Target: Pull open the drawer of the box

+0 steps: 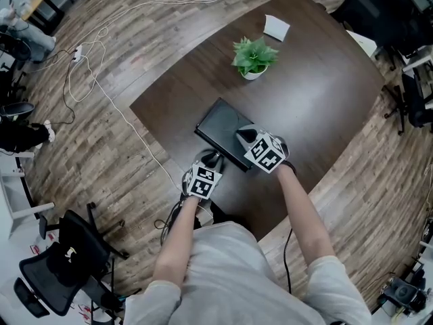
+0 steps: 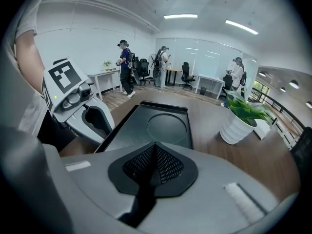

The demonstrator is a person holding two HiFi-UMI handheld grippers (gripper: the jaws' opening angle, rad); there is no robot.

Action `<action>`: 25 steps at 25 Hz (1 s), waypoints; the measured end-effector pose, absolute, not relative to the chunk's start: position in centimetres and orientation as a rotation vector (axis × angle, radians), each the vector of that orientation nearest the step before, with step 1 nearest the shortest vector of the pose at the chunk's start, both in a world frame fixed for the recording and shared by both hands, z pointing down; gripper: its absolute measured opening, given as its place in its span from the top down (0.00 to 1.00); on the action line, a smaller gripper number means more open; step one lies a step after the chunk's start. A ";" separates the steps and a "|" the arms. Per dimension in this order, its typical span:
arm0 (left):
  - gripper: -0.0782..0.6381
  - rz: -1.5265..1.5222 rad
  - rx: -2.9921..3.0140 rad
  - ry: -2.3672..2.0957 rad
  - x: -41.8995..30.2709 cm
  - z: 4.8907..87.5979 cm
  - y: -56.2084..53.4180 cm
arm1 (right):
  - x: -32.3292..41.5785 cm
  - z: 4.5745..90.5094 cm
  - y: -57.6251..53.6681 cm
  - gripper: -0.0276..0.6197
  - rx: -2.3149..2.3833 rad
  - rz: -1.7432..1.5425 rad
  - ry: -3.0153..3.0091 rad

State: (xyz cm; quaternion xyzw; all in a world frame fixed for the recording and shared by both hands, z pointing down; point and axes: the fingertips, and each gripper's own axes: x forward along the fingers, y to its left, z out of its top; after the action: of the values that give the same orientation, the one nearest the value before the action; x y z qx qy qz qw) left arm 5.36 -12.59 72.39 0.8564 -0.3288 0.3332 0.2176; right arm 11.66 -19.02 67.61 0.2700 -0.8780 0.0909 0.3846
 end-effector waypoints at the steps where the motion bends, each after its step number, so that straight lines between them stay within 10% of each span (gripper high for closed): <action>1: 0.71 0.925 2.368 -0.910 5.3 72.4 -12.5 | 11.7 67.6 -19.0 0.96 0.688 0.232 -2.238; 25: 0.71 0.935 2.369 -0.913 4.4 72.5 -11.8 | 11.6 67.3 -19.2 0.96 0.689 0.215 -2.240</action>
State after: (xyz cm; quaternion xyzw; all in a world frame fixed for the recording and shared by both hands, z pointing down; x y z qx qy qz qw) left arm 4.39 -11.77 72.49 0.8549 -0.3296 0.3372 0.2164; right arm 11.60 -19.23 67.32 0.2703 -0.8788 0.0845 0.3841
